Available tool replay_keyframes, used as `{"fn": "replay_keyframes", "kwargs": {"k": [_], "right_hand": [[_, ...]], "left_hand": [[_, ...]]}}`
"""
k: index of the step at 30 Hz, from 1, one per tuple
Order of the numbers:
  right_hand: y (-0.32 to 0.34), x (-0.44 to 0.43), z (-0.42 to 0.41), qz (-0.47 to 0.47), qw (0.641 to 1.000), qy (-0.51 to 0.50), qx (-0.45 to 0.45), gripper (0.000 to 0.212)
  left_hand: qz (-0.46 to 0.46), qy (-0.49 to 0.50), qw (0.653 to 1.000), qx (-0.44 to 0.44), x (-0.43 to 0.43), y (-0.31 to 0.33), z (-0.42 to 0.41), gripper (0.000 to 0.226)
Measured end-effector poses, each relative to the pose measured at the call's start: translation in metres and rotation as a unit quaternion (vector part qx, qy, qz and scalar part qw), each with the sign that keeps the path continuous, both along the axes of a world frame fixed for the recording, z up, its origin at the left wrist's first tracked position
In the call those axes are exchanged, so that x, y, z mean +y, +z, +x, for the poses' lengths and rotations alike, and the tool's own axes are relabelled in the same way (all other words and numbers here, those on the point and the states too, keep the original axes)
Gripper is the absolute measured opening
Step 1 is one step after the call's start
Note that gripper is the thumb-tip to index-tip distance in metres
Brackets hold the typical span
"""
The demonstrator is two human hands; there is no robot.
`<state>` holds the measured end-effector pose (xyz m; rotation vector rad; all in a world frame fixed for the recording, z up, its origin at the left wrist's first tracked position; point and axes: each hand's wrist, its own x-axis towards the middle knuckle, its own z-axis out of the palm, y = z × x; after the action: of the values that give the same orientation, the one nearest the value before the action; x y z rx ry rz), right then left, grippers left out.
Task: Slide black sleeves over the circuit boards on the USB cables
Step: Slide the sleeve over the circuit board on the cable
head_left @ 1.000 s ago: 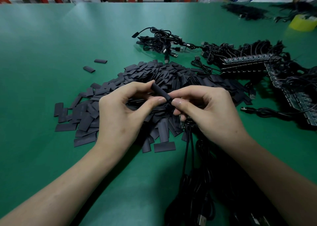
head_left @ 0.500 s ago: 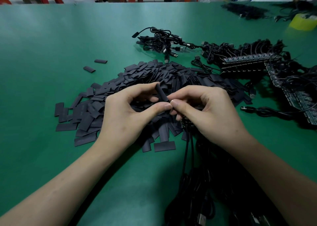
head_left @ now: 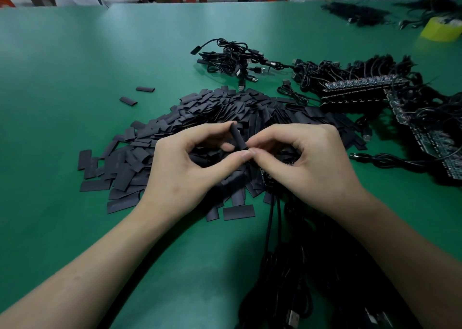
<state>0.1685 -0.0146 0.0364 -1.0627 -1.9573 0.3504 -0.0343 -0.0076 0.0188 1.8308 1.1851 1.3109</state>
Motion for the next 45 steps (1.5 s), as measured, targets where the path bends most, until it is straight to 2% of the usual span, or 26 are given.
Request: {"fn": "replay_keyframes", "kwargs": {"k": [10,14,16,18,20,24,28,30,32,34,37,40,45], "right_hand": [[-0.004,0.0,-0.003,-0.036,0.999,0.008,0.03,0.011],[-0.004,0.002,0.0,-0.067,0.998,-0.005,0.01,0.009],[-0.003,0.004,0.003,-0.078,0.997,-0.01,-0.022,0.009],[-0.003,0.006,0.005,-0.083,0.992,-0.018,-0.097,0.028],[-0.003,0.008,0.007,-0.085,0.982,-0.027,-0.164,0.037],[-0.004,0.01,0.009,-0.08,0.977,-0.031,-0.197,0.025],[-0.004,0.011,0.01,-0.08,0.982,-0.031,-0.169,0.02],[0.001,0.013,0.013,-0.077,0.985,-0.053,-0.147,0.018],[0.011,0.019,0.017,-0.069,0.987,-0.078,-0.123,0.016],[0.025,0.031,0.019,-0.053,0.986,-0.099,-0.123,0.014],[0.046,0.068,0.016,-0.023,0.975,-0.14,-0.173,0.012],[0.06,0.121,0.002,-0.011,0.958,-0.178,-0.226,0.016],[0.069,0.201,-0.039,-0.012,0.931,-0.2,-0.305,0.023]], "left_hand": [[0.025,0.015,1.0,0.011,-0.002,0.001,0.001,0.047],[0.026,0.042,0.999,-0.009,0.002,-0.001,-0.003,0.042],[0.021,0.06,0.998,-0.025,0.004,-0.002,-0.003,0.041],[0.011,0.073,0.996,-0.055,0.008,-0.002,-0.005,0.038],[0.006,0.082,0.993,-0.089,0.011,-0.003,-0.007,0.034],[0.001,0.114,0.984,-0.141,0.015,-0.003,-0.01,0.03],[-0.009,0.13,0.981,-0.143,0.016,-0.002,-0.012,0.026],[-0.017,0.142,0.98,-0.137,0.018,-0.002,-0.013,0.033],[-0.033,0.156,0.98,-0.12,0.019,-0.003,-0.015,0.051],[-0.031,0.157,0.984,-0.072,0.019,-0.005,-0.015,0.057],[0.018,0.151,0.987,0.058,0.017,-0.008,-0.014,0.049],[0.072,0.144,0.972,0.171,0.015,-0.009,-0.011,0.041],[0.128,0.086,0.955,0.254,0.012,-0.011,-0.009,0.032]]}}
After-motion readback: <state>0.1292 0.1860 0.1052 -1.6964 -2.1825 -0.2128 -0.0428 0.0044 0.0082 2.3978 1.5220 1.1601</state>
